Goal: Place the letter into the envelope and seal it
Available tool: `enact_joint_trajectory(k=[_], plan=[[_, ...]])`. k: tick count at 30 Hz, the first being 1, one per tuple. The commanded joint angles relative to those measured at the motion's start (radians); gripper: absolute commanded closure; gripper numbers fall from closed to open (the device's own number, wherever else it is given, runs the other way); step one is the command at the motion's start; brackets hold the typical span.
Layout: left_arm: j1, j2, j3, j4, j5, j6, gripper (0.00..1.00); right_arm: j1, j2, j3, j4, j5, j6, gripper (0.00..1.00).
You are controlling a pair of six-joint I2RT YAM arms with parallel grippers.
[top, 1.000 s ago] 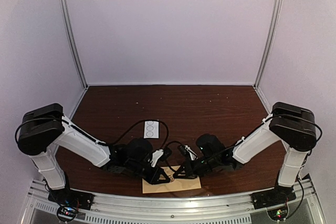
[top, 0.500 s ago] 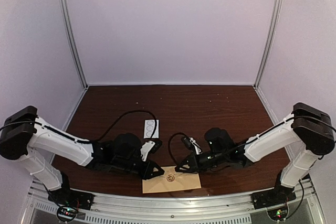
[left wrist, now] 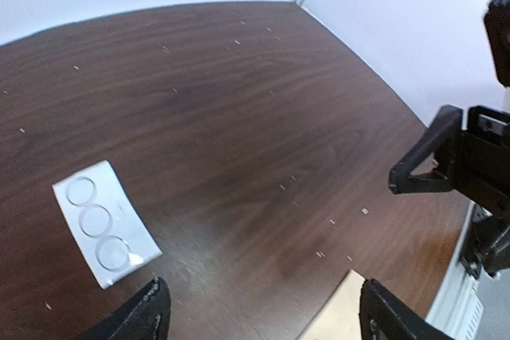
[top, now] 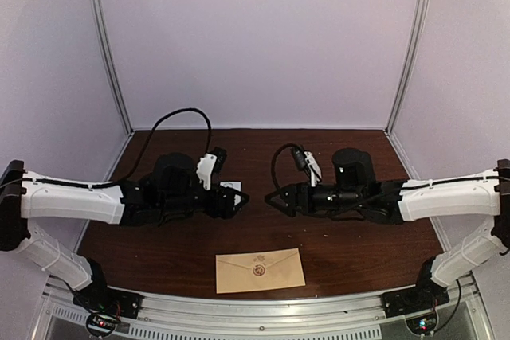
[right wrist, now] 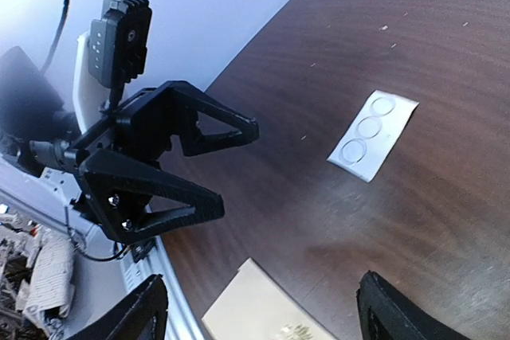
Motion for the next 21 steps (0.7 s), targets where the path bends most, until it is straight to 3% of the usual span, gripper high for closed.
enact_joint_trajectory(k=[1, 6, 10, 16, 21], plan=[[0.129, 0.101, 0.113, 0.077, 0.01, 0.144, 0.16, -0.091, 0.061, 0.103, -0.092, 0.127, -0.134, 0.14], [0.314, 0.195, 0.159, 0.128, 0.023, 0.221, 0.16, -0.26, 0.08, 0.129, -0.074, 0.242, -0.177, 0.11], [0.548, 0.152, 0.113, 0.153, 0.074, 0.244, 0.17, -0.428, 0.01, 0.096, -0.051, 0.275, -0.255, 0.1], [0.911, -0.059, -0.164, 0.328, 0.055, 0.234, 0.14, -0.747, -0.118, -0.042, 0.043, 0.239, -0.321, 0.09], [1.049, -0.189, -0.342, 0.474, -0.124, 0.302, 0.09, -0.969, -0.18, -0.194, 0.208, 0.244, -0.32, 0.09]])
